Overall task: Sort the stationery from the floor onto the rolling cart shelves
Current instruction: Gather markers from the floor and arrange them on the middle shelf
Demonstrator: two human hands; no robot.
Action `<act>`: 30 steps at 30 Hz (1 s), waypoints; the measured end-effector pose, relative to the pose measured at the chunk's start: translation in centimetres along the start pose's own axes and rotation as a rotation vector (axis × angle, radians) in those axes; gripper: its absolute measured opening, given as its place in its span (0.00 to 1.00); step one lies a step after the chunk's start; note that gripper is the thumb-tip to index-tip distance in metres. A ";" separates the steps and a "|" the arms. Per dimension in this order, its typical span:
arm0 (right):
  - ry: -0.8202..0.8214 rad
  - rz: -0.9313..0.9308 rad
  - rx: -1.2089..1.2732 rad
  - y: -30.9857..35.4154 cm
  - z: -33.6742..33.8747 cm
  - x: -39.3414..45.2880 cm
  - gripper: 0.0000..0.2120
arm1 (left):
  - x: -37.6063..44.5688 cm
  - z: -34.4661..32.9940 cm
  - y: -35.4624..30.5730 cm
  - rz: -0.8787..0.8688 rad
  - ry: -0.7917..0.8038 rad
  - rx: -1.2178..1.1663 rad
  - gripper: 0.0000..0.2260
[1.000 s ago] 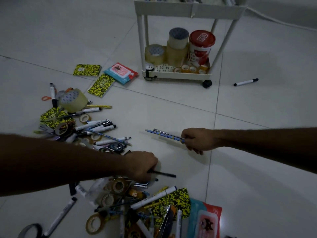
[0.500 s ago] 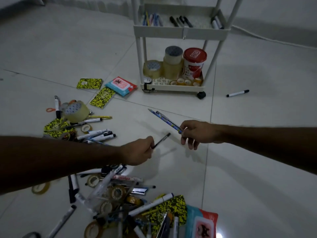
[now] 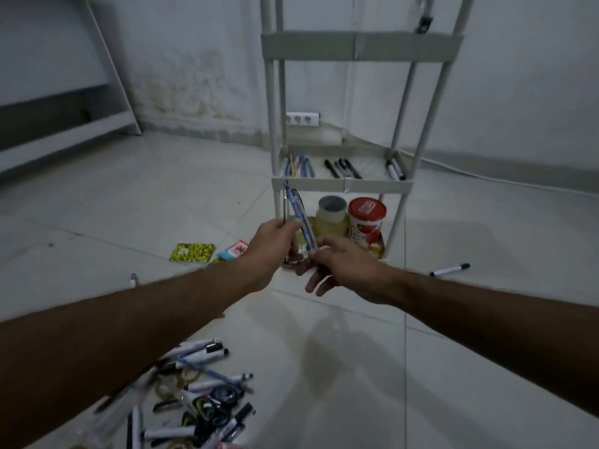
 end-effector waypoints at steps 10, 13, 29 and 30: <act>-0.443 0.138 -0.103 5.3 7.1 3.7 0.10 | 3.4 -1.7 -7.9 -0.136 0.004 0.055 0.13; -0.694 0.148 -0.291 7.6 12.6 4.0 0.14 | 4.9 -2.5 -8.6 -0.113 0.060 0.057 0.12; -0.616 -0.143 -0.953 5.2 21.6 14.2 0.22 | 11.5 -5.1 -6.6 -0.040 0.119 0.077 0.09; -0.614 -0.141 -0.923 5.1 21.8 14.5 0.23 | 11.5 -4.8 -6.4 -0.042 0.115 0.056 0.09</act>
Point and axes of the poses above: each hand's wrist, its own x-axis towards the middle knuckle, its own z-axis out of the back of the hand, y = z × x, the point moved 9 cm from there along x, towards the middle knuckle, and after that the axes turned 5 degrees about -x, right-handed, at the moved point
